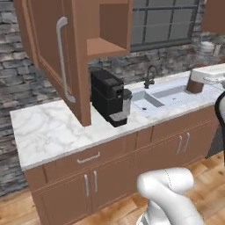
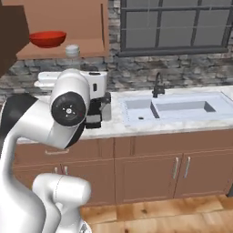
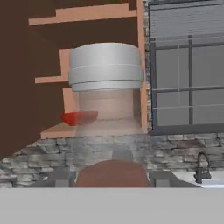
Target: Take the cinnamon bottle from the cabinet and place it on the dining table, next to the plate with the cupcake. Then take the chocolate from the dining counter and place it on the cupcake plate.
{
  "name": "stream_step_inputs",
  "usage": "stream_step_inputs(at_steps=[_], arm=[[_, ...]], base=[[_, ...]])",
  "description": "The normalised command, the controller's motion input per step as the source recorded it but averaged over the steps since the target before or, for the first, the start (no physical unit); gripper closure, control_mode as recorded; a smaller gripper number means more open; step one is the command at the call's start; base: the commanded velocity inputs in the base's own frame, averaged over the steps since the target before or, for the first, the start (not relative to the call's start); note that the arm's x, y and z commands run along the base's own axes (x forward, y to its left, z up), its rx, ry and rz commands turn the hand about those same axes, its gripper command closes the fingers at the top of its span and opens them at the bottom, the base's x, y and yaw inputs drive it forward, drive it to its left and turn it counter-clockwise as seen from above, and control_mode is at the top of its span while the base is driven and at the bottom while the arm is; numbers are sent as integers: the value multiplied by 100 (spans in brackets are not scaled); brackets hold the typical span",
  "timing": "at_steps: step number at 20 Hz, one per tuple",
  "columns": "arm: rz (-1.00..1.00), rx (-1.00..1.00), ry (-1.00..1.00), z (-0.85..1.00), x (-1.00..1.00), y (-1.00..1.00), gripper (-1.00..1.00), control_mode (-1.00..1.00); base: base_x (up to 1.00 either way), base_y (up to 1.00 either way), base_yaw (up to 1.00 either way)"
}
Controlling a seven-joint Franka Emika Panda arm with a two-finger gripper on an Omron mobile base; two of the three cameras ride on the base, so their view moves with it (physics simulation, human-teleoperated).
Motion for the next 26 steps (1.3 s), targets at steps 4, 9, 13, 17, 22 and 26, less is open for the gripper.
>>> stream_step_inputs(at_steps=[4,9,13,17,22,26], arm=[[0,0,0,0,0,0,100,100],[0,0,0,0,0,0,100,100],[0,0,0,0,0,0,100,100],[0,0,0,0,0,0,100,100],[0,0,0,0,0,0,100,100],[0,0,0,0,0,0,100,100]], base=[[-12,-51,-74],[-8,-47,-77],[-11,-48,-76],[-11,-46,-76],[-12,-45,-76],[-13,-48,-75]])
